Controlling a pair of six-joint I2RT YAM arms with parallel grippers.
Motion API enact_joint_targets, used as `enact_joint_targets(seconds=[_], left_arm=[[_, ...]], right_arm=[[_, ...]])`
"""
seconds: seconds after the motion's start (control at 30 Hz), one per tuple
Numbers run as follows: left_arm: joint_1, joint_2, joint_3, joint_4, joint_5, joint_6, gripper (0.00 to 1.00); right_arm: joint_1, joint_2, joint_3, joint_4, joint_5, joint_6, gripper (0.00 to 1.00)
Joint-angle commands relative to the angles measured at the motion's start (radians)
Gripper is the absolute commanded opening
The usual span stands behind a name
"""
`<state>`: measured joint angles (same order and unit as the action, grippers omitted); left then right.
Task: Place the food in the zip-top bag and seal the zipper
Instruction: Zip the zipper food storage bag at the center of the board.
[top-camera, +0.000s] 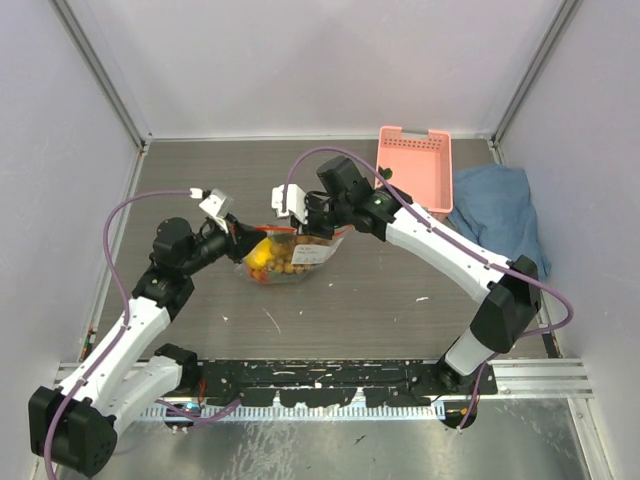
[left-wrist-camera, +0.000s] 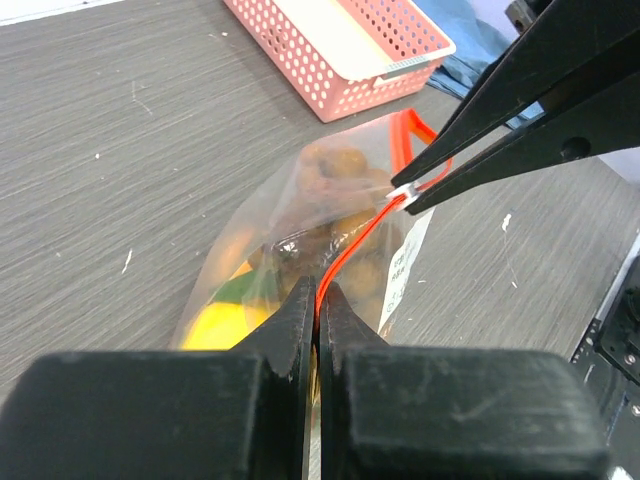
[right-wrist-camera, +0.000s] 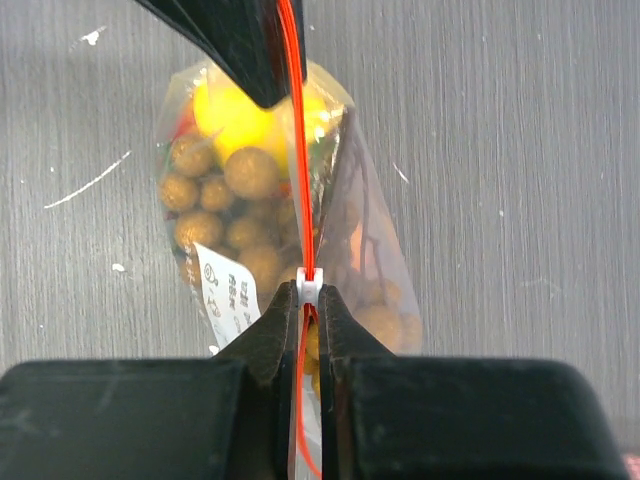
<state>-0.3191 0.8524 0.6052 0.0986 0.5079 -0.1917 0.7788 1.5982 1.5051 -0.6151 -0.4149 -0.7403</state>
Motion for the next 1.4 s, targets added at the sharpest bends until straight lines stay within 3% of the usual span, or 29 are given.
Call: enact_joint_targets(seconds=[0.0,0.73,0.9,0.97,1.1,1.23,1.37], left_arm=[[0.021,-0.026,0.005,0.056,-0.095,-0.017,0.0],[0.139,0.031,0.015,0.042,-0.144,-0.089,0.0],[0.14,0.056,0.042,0.082,-0.028,-0.084,0.0],[0.137,0.061,0.065,0.088,0.014,-0.083,0.09],[0.111,0.071,0.122,0.087,0.092,-0.041,0.39],[0.017,0.11,0.198,0.041,0.117,0.091,0.48],[-0.1,0.174,0.255,0.014,0.12,0.327,0.54]], right_arm=[[-0.045,-0.076,-0.027,-0.02,0.11,0.061,0.01],[-0.19,-0.191,-0.148,0.028,0.191,0.211,0.01],[-0.191,-0.22,-0.172,0.048,0.095,0.212,0.01],[-0.189,-0.226,-0.174,0.058,0.073,0.213,0.01],[-0.185,-0.226,-0.165,0.051,0.063,0.204,0.01],[-0.181,-0.231,-0.168,0.051,0.056,0.196,0.01],[-0.175,-0.236,-0.18,0.051,0.043,0.194,0.01]])
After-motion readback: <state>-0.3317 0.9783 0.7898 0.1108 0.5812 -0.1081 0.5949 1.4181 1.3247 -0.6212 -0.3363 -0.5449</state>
